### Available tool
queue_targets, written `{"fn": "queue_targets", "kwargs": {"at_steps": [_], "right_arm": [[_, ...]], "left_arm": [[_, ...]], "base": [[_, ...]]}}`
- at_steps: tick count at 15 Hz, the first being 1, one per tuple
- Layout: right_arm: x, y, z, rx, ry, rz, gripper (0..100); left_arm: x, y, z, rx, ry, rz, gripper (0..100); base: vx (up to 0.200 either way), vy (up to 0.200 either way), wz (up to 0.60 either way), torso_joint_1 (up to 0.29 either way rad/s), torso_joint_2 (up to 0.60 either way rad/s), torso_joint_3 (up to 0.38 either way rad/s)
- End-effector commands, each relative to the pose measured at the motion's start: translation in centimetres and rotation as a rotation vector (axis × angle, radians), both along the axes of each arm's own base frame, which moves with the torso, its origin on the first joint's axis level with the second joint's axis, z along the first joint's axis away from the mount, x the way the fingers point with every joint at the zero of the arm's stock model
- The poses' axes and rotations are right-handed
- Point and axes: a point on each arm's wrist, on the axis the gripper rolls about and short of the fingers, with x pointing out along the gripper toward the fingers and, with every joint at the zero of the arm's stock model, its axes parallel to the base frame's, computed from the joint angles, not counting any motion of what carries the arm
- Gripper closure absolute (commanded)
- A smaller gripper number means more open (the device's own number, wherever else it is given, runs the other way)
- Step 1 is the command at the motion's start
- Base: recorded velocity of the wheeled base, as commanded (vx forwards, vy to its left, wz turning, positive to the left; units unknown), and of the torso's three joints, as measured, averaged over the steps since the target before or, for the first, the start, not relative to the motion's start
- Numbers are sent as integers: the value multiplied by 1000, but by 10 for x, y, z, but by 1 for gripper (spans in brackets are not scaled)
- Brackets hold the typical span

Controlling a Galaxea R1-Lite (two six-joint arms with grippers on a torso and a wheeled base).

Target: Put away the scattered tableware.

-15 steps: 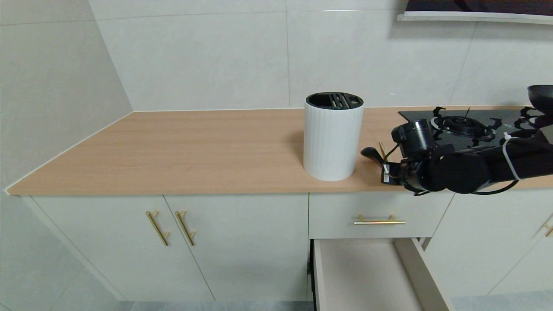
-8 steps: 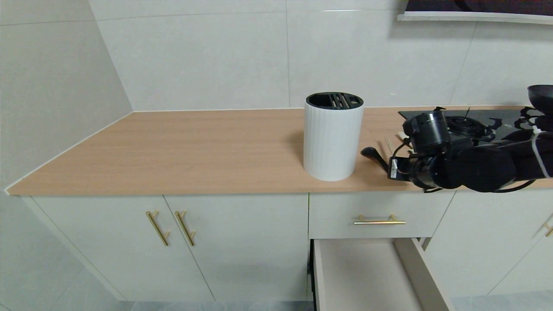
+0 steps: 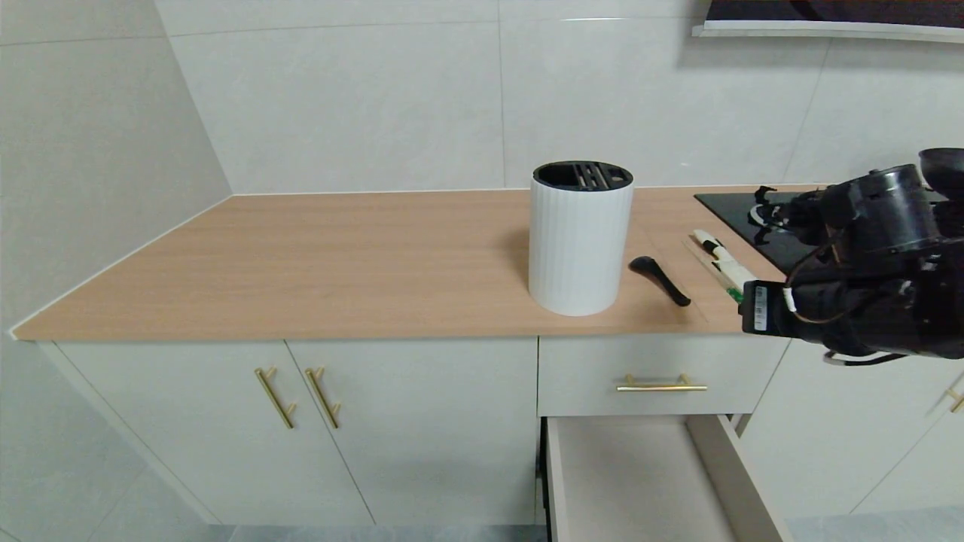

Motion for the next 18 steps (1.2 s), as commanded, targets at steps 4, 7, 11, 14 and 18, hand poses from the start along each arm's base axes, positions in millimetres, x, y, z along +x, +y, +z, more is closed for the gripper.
{"fn": "queue_targets", "kwargs": {"at_steps": [4,7,11,14,18], "right_arm": [[-81,-21,37,100,38,267,100],[-97,-17,32,69,62,349,100],[-100,-5,19,40,112,424,100],[-101,4,8,34,161,486,100],[-97,10,-2,12,205,500,100]], "left_arm": [[0,0,0,-1,-1,1,0],[0,0,0,-1,1,1,0],[0,0,0,-1,-1,1,0],[0,0,0,-1,-1,0,0],[0,0,0,-1,-1,1,0]], "base": [[0,0,0,0,0,0],[0,0,0,0,0,0],[0,0,0,0,0,0],[0,0,0,0,0,0],[0,0,0,0,0,0]]}}
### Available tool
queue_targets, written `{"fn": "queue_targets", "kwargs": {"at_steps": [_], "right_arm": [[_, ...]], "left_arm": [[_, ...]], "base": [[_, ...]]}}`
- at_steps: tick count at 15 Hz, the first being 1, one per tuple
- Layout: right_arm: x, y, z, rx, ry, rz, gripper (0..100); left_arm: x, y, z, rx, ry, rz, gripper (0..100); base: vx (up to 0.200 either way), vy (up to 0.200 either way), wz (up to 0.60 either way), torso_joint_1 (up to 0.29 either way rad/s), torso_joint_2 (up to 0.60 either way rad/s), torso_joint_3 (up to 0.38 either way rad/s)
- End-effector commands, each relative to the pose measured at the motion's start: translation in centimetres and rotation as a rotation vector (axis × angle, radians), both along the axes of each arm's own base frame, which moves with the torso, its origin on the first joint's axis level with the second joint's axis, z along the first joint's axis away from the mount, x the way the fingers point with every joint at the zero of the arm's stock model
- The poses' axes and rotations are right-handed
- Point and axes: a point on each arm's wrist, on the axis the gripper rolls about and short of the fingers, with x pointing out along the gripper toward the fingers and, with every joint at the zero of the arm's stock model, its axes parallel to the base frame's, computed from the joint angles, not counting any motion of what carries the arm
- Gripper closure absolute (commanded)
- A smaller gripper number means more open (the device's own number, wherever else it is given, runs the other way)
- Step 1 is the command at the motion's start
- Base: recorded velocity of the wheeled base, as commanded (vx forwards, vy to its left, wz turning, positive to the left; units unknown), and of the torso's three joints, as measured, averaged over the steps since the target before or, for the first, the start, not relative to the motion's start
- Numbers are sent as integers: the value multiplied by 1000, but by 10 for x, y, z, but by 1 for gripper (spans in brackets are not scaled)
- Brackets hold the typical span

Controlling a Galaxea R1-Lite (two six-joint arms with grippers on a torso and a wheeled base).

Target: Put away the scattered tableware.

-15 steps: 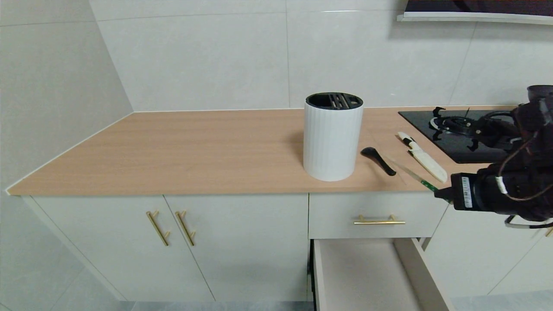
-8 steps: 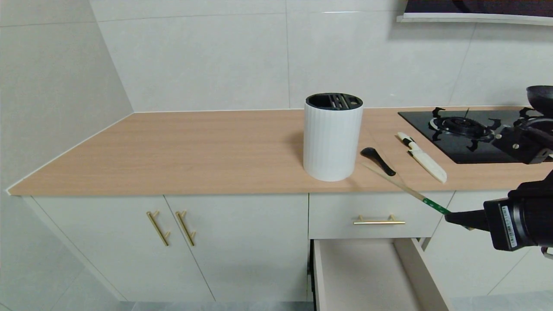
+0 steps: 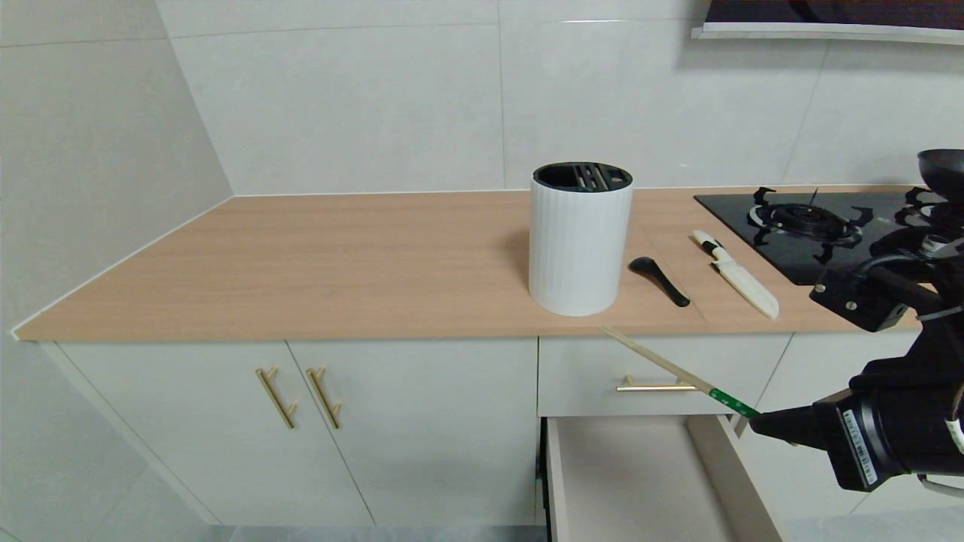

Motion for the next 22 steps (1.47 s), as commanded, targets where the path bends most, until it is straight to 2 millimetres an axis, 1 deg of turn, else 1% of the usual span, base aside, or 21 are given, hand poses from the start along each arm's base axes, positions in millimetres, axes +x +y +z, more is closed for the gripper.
{"fn": "queue_targets", "kwargs": {"at_steps": [1,3,6,11,15,22], "right_arm": [[3,3,-6,-17,25,3,100],[4,4,-7,-20,29,3,100],[5,4,-8,-23,31,4,100],[5,4,-12,-43,38,18,100],[10,7,-18,-61,63,17,100],[14,10,-24,-78,88,17,100]], "left_arm": [[0,0,0,-1,1,0,0],[0,0,0,-1,-1,1,0],[0,0,0,-1,-1,1,0],[0,0,0,-1,-1,1,0],[0,0,0,-1,-1,1,0],[0,0,0,-1,-1,0,0]], "base": [[0,0,0,0,0,0],[0,0,0,0,0,0],[0,0,0,-152,347,199],[0,0,0,-193,472,283],[0,0,0,-169,469,295],[0,0,0,-126,446,323]]}}
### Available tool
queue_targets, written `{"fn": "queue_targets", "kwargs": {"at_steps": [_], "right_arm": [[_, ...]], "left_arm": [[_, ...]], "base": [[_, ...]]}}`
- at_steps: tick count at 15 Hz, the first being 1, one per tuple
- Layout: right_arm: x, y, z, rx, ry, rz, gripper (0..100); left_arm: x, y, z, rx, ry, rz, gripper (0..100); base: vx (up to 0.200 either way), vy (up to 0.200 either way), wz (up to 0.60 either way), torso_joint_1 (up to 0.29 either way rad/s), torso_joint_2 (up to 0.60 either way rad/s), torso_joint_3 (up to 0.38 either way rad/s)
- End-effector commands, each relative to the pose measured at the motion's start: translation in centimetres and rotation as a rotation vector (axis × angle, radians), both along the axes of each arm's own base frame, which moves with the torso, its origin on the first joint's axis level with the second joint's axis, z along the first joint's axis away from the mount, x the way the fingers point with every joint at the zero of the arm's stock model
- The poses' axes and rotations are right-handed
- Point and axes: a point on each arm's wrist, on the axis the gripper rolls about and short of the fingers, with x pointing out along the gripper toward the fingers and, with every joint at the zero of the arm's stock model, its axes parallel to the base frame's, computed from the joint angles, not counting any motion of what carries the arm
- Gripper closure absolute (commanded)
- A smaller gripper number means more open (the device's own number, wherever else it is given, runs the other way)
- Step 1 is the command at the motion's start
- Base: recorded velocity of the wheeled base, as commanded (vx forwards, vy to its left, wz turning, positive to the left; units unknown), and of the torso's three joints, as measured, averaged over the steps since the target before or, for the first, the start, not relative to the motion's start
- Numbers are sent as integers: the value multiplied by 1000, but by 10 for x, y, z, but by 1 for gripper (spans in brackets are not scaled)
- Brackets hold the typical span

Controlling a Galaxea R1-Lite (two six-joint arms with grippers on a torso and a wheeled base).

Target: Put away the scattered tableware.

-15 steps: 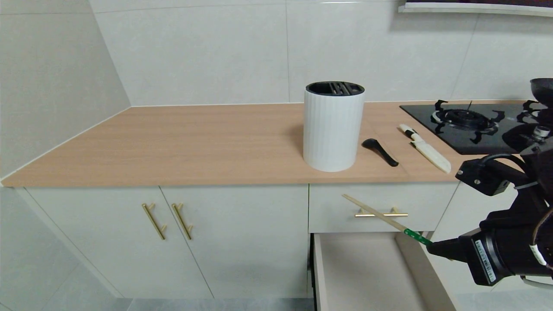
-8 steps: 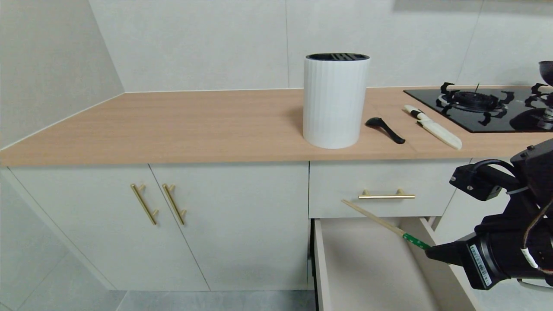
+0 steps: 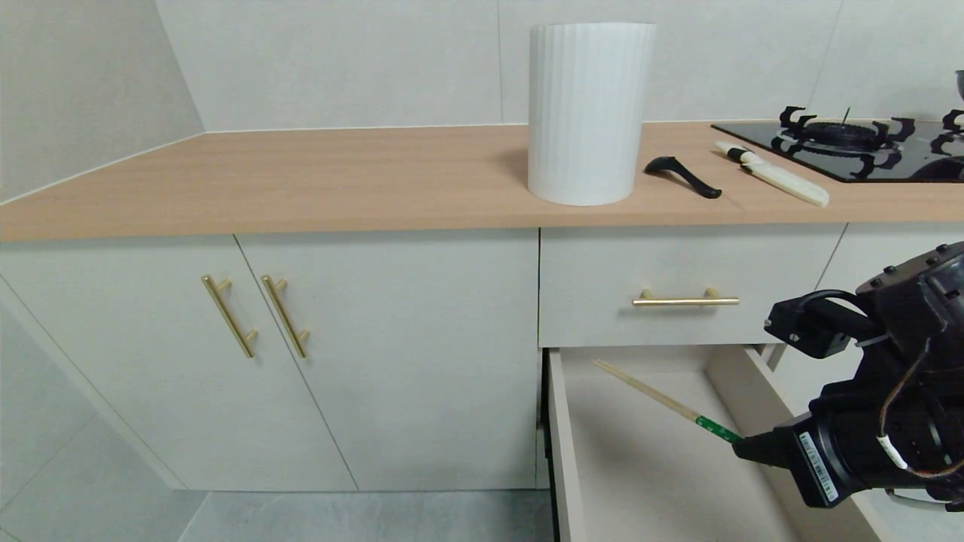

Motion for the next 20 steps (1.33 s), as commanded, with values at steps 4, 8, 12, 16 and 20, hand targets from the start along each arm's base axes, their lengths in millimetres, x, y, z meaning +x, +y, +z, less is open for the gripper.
{"fn": "queue_targets", "kwargs": {"at_steps": [4,8,12,16,20], "right_arm": [[5,3,-6,-22,18,-6,100],[25,15,-26,-72,84,-23,100],[70,30,-64,-97,196,-154,100],[109,51,-121,-123,204,-317,100],[127,57,-143,-92,172,-367,100]], "left_arm": [[0,0,0,0,-1,-1,0],[0,0,0,0,-1,1,0],[0,0,0,0,-1,-1,0],[0,0,0,0,1,-1,0],[0,0,0,0,-1,1,0]], "base": [[0,0,0,-33,145,105],[0,0,0,0,0,0],[0,0,0,0,0,0],[0,0,0,0,0,0],[0,0,0,0,0,0]]}}
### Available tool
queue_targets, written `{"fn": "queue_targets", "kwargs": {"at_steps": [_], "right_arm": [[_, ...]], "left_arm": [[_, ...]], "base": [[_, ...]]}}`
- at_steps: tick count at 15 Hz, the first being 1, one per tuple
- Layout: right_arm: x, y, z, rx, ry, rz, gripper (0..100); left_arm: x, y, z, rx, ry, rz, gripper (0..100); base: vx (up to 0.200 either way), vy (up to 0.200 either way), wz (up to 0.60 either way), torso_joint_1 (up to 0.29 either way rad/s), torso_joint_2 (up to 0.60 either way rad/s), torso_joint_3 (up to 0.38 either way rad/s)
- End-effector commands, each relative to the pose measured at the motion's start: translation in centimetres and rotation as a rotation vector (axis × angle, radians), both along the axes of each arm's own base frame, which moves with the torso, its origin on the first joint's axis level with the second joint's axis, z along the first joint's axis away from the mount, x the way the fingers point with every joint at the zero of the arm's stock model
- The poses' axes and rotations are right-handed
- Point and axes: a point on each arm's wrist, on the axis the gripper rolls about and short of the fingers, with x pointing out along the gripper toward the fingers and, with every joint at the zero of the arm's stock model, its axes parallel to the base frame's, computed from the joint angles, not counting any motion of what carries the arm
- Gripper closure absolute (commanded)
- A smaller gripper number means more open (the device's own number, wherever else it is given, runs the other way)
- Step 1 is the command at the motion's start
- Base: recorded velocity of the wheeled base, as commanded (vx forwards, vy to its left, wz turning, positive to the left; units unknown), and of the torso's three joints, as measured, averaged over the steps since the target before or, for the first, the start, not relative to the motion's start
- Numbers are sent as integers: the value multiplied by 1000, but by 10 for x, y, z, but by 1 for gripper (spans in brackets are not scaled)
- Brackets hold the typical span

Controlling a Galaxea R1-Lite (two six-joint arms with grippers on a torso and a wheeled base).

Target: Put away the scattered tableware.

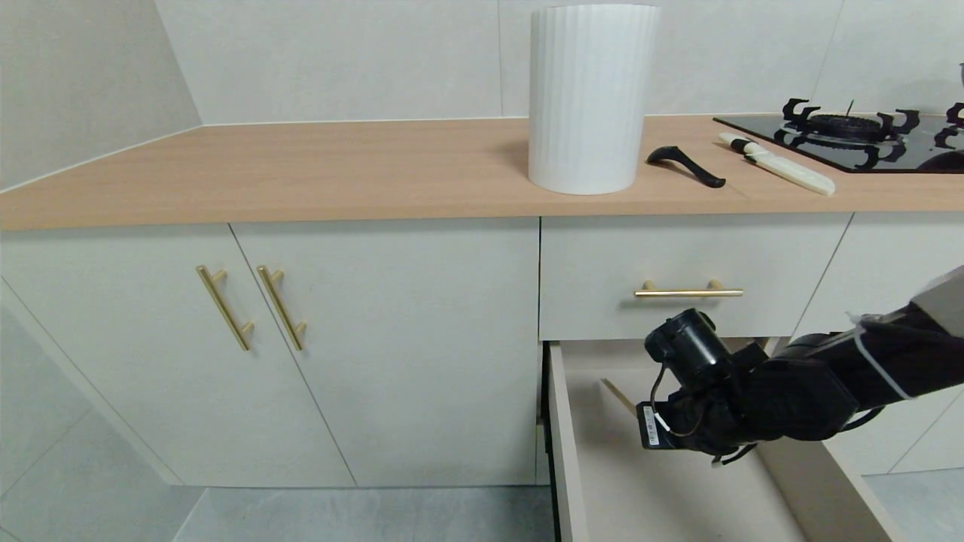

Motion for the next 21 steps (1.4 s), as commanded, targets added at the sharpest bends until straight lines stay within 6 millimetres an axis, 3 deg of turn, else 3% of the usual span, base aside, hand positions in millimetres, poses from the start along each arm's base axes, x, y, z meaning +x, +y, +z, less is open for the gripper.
{"fn": "queue_targets", "kwargs": {"at_steps": [1,7,14,21], "right_arm": [[7,2,-25,-26,49,-6,100],[13,2,-50,-60,99,-14,100],[20,10,-94,-114,186,-7,100],[23,11,-98,-106,167,-10,100]], "left_arm": [[0,0,0,0,-1,-1,0],[0,0,0,0,-1,1,0],[0,0,0,0,-1,-1,0],[0,0,0,0,-1,1,0]], "base": [[0,0,0,0,0,0],[0,0,0,0,0,0],[0,0,0,0,0,0],[0,0,0,0,0,0]]}}
